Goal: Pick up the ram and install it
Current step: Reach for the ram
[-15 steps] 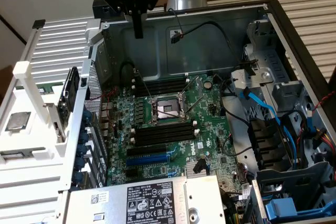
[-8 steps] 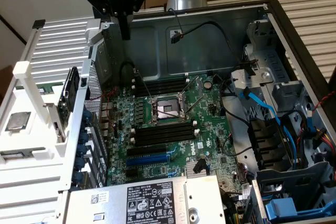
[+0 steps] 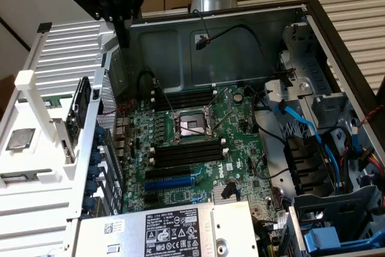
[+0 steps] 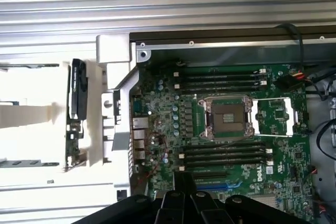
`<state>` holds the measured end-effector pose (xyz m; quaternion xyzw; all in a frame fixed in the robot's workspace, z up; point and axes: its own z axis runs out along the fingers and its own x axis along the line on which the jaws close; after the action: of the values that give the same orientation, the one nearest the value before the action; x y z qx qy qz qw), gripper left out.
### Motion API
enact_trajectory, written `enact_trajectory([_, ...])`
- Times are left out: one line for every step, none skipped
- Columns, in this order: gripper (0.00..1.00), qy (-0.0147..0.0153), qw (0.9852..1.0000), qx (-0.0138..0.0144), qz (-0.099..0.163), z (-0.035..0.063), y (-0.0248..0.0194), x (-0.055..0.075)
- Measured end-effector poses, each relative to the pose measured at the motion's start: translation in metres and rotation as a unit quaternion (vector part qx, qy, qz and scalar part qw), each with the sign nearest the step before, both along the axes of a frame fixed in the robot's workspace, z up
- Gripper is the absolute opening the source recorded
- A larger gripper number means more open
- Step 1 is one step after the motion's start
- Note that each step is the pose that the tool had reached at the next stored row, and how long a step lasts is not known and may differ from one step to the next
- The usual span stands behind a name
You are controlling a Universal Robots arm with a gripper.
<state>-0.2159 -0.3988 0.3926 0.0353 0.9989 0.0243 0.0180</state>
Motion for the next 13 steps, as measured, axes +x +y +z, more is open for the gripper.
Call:
enact_trajectory([0.11, -0.0003, 1.0000, 0.0000, 0.000, 0.0000, 0.0000, -0.004])
enact_trajectory([0.11, -0.0007, 1.0000, 0.0000, 0.000, 0.0000, 0.0000, -0.009])
enact_trajectory([0.11, -0.0011, 1.0000, 0.0000, 0.000, 0.0000, 0.0000, -0.013])
enact_trajectory([0.11, -0.0014, 1.0000, 0.0000, 0.000, 0.0000, 0.0000, -0.018])
enact_trajectory([0.11, -0.0017, 1.0000, 0.0000, 0.000, 0.0000, 0.0000, -0.023])
enact_trajectory([0.11, -0.0020, 1.0000, 0.0000, 0.000, 0.0000, 0.0000, -0.027])
enact_trajectory([0.11, -0.0023, 1.0000, 0.0000, 0.000, 0.0000, 0.0000, -0.032])
enact_trajectory([0.11, -0.0027, 1.0000, 0.0000, 0.000, 0.0000, 0.0000, -0.036])
enact_trajectory([0.11, -0.0030, 1.0000, 0.0000, 0.000, -0.0001, 0.0000, -0.041])
enact_trajectory([0.11, -0.0033, 1.0000, 0.0000, 0.000, -0.0001, 0.0000, -0.045])
enact_trajectory([0.11, -0.0036, 1.0000, 0.0000, 0.000, 0.0000, 0.0000, -0.050])
enact_trajectory([0.11, -0.0039, 1.0000, 0.0000, 0.000, 0.0000, 0.0000, -0.054])
enact_trajectory([0.11, -0.0043, 1.0000, 0.0000, 0.000, 0.0000, 0.0000, -0.059])
